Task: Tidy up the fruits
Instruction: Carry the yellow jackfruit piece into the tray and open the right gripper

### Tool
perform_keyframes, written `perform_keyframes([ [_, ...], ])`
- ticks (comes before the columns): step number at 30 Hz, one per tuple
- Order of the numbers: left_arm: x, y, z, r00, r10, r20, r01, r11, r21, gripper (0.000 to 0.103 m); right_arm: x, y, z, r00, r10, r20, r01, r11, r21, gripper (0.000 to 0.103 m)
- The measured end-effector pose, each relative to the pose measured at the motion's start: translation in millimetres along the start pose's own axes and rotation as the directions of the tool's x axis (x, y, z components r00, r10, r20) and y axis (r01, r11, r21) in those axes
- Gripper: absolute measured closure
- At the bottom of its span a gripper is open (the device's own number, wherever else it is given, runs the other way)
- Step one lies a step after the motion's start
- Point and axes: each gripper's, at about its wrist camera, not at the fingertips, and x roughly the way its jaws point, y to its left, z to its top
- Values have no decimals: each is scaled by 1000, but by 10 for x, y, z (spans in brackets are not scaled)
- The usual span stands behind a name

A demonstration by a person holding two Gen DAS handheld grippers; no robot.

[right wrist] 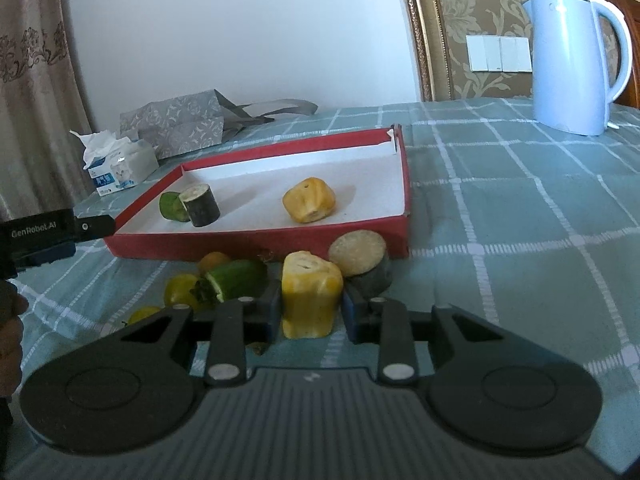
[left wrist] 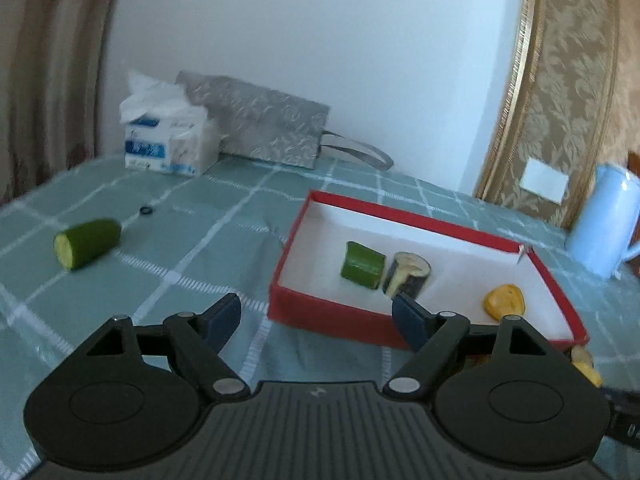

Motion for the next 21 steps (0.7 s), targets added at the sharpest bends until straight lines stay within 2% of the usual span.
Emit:
perform_keyframes([
  [3,-13,72,-19,1000,6,-2,-6,1000,-27,20,-48,-13,-9,1000,-6,20,6,1000,7,74],
  [8,-34,66,-46,1000,19,-2,-19,1000,-7,20,-176,27,18,996,-4,86,5,1000,-7,75],
  [13,-15,44,-47,1000,-10,-19,10,1000,3,20,-213,188,186,994,1,106,6,998,-63,75],
  [17,-35,-17,-66,1000,-1,-9,1,999,43,20,-46,381,440,993,-13,116,28,991,-135,75],
  [21,-32,-69,-80,1000,16,-2,-16,997,79,20,343,521,669,997,-34,75,47,982,-183,75],
])
